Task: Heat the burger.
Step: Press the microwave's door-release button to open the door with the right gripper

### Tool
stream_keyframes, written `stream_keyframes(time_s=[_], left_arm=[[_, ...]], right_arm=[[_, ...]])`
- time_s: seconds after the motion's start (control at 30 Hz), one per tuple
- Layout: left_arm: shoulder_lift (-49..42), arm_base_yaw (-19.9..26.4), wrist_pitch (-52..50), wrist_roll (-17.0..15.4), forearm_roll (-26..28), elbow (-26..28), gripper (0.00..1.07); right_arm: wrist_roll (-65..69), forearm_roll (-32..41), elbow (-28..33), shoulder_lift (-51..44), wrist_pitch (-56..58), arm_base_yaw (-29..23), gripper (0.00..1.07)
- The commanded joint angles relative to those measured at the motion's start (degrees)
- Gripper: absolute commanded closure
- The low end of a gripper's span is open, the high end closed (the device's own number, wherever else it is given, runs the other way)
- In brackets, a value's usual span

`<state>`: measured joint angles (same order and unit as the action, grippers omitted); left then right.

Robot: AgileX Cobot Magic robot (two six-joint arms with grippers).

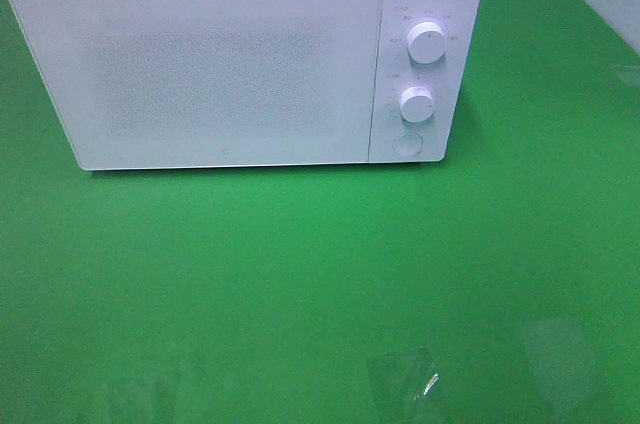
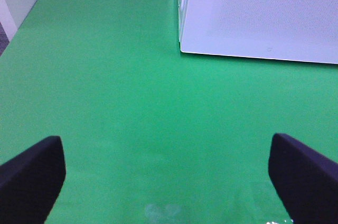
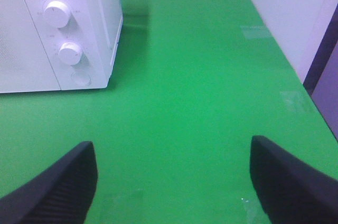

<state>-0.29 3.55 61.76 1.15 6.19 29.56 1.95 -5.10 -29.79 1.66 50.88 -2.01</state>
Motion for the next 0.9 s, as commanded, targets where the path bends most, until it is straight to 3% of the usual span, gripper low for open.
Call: stream_keyframes(time_s=[0.03, 0.9], left_arm=[[-0.97, 0.06, -0.74, -0.23, 0.29, 0.00, 0.07], [-0.29, 0.06, -0.74, -0.23, 0.23, 0.00, 0.08]], right_arm=[[0.46, 0.29, 0.23, -3.50, 1.43, 0.63, 0.31], [0.17, 1.32, 1.72, -3.44, 4.24, 0.63, 0.31]])
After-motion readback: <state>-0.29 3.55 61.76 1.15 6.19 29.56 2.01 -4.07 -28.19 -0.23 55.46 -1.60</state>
